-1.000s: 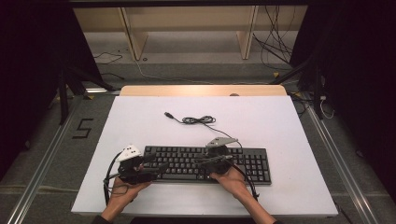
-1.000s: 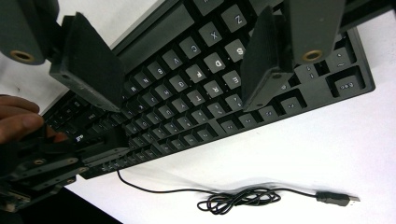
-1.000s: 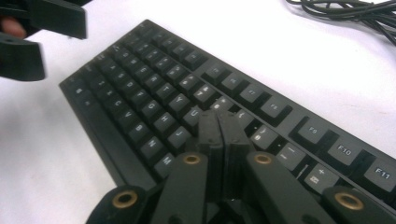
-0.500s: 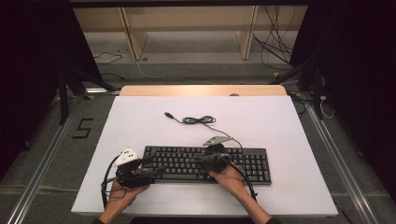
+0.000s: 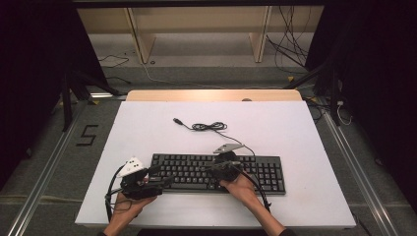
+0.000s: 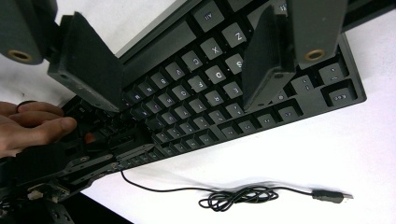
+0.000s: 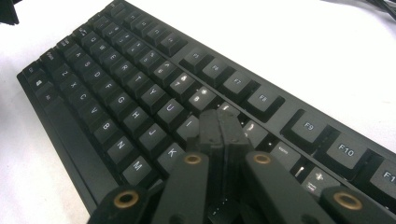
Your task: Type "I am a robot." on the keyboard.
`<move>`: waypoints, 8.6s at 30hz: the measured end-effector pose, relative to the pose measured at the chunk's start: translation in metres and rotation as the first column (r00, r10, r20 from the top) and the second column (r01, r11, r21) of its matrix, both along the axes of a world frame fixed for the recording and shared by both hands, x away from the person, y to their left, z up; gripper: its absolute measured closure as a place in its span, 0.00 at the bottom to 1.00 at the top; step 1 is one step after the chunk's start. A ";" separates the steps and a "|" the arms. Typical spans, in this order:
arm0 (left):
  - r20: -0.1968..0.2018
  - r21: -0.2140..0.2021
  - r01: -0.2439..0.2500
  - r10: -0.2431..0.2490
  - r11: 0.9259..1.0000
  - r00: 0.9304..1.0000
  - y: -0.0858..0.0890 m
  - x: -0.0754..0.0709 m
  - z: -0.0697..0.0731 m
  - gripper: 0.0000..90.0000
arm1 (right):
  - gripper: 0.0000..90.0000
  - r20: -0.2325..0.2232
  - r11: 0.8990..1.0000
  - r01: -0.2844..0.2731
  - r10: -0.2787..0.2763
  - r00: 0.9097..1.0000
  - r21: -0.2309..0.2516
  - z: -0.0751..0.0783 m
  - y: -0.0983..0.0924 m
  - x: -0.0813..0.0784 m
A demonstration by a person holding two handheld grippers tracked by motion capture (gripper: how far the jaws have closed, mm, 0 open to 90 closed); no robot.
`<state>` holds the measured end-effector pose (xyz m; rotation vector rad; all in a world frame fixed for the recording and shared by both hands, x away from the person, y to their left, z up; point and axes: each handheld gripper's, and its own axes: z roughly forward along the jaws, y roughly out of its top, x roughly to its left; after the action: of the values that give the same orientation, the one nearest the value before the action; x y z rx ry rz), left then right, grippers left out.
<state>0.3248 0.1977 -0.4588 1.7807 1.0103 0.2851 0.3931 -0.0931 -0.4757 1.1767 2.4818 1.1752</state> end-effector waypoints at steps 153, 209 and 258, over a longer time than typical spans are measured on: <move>0.041 -0.010 -0.034 0.034 0.999 0.999 0.006 -0.003 -0.003 0.30 | 0.88 0.028 0.998 -0.002 0.000 1.000 0.059 0.015 -0.004 0.000; 0.035 0.003 -0.035 0.035 0.999 0.999 0.005 -0.001 -0.005 0.30 | 0.88 0.003 0.997 -0.006 0.006 1.000 0.081 0.010 -0.009 -0.004; -0.126 0.179 0.079 -0.057 0.981 0.990 -0.053 0.065 -0.016 0.99 | 0.40 0.032 0.982 -0.108 0.104 0.994 0.153 0.018 -0.027 -0.053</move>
<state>0.3899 0.1449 -0.4745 2.0158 1.0320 0.2370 0.3403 -0.1203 -0.4575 1.0697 2.5014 1.4241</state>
